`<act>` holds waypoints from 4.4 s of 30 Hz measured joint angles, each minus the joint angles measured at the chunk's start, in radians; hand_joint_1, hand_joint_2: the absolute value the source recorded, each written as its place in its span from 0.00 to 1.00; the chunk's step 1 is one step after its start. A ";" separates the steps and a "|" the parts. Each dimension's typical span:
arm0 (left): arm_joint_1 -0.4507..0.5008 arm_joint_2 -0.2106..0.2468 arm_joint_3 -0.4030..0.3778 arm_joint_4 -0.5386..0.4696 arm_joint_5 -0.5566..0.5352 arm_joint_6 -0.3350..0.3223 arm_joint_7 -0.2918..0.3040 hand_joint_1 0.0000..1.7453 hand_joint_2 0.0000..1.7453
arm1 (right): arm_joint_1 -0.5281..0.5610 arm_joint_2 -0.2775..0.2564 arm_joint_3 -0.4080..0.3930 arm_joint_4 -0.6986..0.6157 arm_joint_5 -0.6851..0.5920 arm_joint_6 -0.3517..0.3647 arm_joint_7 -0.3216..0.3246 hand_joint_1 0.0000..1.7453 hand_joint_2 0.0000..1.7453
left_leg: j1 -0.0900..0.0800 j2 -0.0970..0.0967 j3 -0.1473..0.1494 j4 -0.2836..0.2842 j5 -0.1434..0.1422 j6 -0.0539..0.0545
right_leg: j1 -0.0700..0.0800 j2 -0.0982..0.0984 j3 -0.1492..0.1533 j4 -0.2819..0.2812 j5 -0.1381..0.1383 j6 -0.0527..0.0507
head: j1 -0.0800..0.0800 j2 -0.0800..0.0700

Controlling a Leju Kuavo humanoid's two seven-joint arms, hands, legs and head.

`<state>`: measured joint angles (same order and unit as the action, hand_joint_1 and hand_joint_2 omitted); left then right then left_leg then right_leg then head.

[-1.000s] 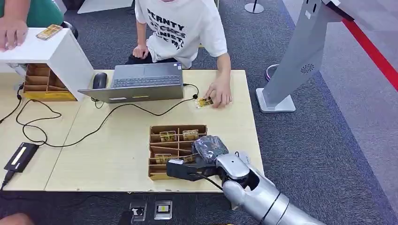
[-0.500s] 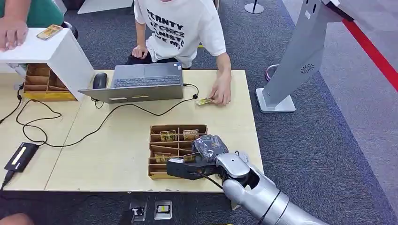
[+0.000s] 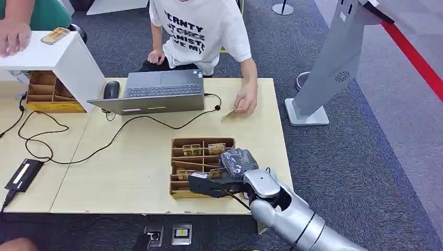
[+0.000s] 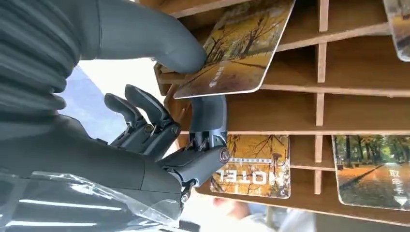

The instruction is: Pass the card to the sensor for recognition and then transmit it.

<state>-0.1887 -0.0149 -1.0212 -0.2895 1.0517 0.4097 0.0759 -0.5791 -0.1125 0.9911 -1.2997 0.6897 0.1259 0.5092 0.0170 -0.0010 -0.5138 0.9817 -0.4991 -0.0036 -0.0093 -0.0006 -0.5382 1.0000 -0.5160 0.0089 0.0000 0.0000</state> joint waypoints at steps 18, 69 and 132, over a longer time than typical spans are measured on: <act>-0.003 0.001 0.001 0.000 -0.018 -0.006 0.000 0.00 0.00 | -0.015 -0.081 -0.061 -0.237 0.050 0.014 0.054 0.98 1.00 | 0.000 0.001 -0.001 0.000 0.000 0.000 | 0.000 0.000 -0.001 0.000 0.000 0.000 | 0.000 0.000; -0.001 0.000 0.018 0.006 -0.077 -0.032 0.000 0.00 0.00 | -0.186 -0.111 -0.190 -0.274 -0.030 -0.048 -0.019 1.00 1.00 | 0.000 0.000 -0.002 0.000 0.000 0.000 | 0.000 -0.001 -0.001 0.001 0.000 0.000 | 0.000 0.000; 0.007 0.002 0.018 0.011 -0.098 -0.030 0.034 0.00 0.00 | -0.408 0.027 -0.190 0.212 -0.139 -0.116 -0.112 0.00 1.00 | 0.000 -0.002 -0.002 0.000 0.000 0.000 | 0.000 -0.002 -0.001 0.002 0.000 0.000 | 0.000 0.000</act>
<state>-0.1820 -0.0134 -1.0029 -0.2781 0.9541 0.3796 0.1099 -0.9876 -0.0859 0.8007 -1.0876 0.5505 0.0103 0.3975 0.0170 -0.0026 -0.5157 0.9821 -0.4990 -0.0038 -0.0093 -0.0027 -0.5396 1.0016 -0.5161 0.0088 0.0000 0.0000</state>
